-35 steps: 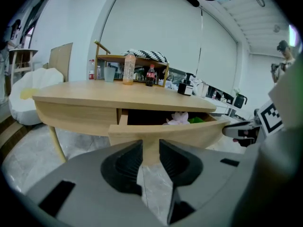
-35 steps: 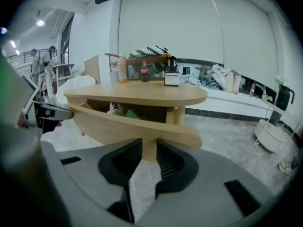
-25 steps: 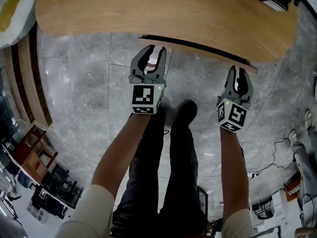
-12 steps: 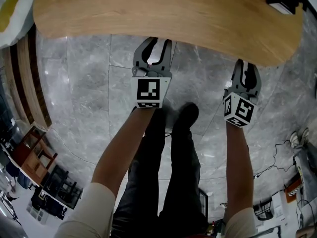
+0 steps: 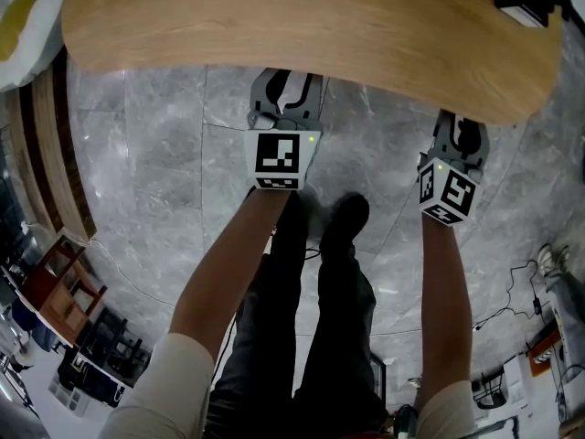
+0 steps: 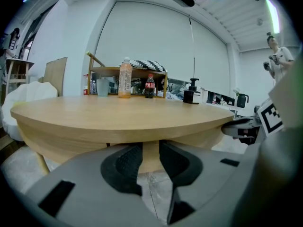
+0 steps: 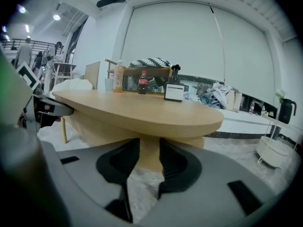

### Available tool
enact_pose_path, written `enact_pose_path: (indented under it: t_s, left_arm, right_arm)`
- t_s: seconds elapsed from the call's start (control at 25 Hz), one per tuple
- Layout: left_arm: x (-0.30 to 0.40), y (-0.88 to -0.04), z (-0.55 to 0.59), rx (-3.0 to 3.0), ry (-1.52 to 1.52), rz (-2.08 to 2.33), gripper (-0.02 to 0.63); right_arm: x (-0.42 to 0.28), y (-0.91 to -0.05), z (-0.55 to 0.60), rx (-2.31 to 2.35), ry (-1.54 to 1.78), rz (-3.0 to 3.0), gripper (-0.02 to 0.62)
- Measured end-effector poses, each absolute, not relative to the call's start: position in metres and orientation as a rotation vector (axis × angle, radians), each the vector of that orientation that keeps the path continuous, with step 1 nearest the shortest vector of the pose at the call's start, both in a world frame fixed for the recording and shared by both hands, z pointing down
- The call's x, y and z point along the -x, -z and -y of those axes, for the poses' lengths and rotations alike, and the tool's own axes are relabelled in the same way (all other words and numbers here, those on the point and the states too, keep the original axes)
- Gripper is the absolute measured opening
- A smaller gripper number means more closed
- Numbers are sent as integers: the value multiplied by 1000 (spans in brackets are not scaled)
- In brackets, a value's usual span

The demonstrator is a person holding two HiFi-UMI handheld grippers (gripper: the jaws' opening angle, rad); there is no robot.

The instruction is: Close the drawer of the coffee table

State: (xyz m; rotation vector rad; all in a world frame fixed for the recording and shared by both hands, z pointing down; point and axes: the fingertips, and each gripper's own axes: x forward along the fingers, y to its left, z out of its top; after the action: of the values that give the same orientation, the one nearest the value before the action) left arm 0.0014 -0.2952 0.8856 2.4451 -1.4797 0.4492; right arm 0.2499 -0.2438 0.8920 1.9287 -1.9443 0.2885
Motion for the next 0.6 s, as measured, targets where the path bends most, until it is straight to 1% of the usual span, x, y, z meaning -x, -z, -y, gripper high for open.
enact_pose_path:
  t_s: [0.36,0.6]
  left_arm:
    - [-4,-888,292,-2446,-487,1437,121]
    - [18,-884,263,-2394,-569,1423,121]
  right_arm:
    - [-251,-896,242,-1847,-287,1947,144]
    - [-237,-900,219,-1721,-335,1937,144]
